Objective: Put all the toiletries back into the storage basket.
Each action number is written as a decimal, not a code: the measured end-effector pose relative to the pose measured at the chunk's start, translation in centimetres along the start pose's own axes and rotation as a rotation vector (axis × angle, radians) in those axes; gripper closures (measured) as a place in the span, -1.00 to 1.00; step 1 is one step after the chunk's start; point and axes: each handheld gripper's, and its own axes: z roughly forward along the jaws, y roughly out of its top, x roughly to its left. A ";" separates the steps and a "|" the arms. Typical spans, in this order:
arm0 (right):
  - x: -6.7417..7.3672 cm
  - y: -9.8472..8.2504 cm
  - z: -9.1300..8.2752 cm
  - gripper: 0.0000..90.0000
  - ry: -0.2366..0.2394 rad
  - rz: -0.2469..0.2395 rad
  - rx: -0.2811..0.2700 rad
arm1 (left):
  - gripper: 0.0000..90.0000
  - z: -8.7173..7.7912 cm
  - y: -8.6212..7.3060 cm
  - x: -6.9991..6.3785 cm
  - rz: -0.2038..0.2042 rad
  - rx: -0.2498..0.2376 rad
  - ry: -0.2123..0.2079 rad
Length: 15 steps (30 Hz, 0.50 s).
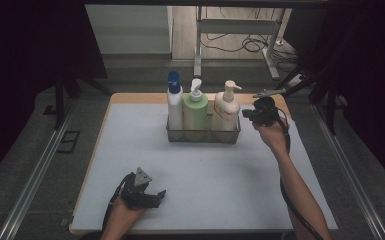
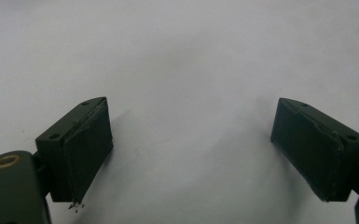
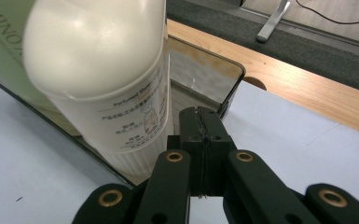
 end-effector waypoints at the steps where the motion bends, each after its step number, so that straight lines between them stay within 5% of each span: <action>1: 0.0 0.0 0.2 0.99 0.001 0.002 0.001 | -0.73 0.0 0.0 0.0 0.000 0.000 0.000; 15: -0.1 -0.6 2.9 0.99 0.044 0.027 0.032 | -0.73 0.0 0.0 0.0 0.002 0.002 0.001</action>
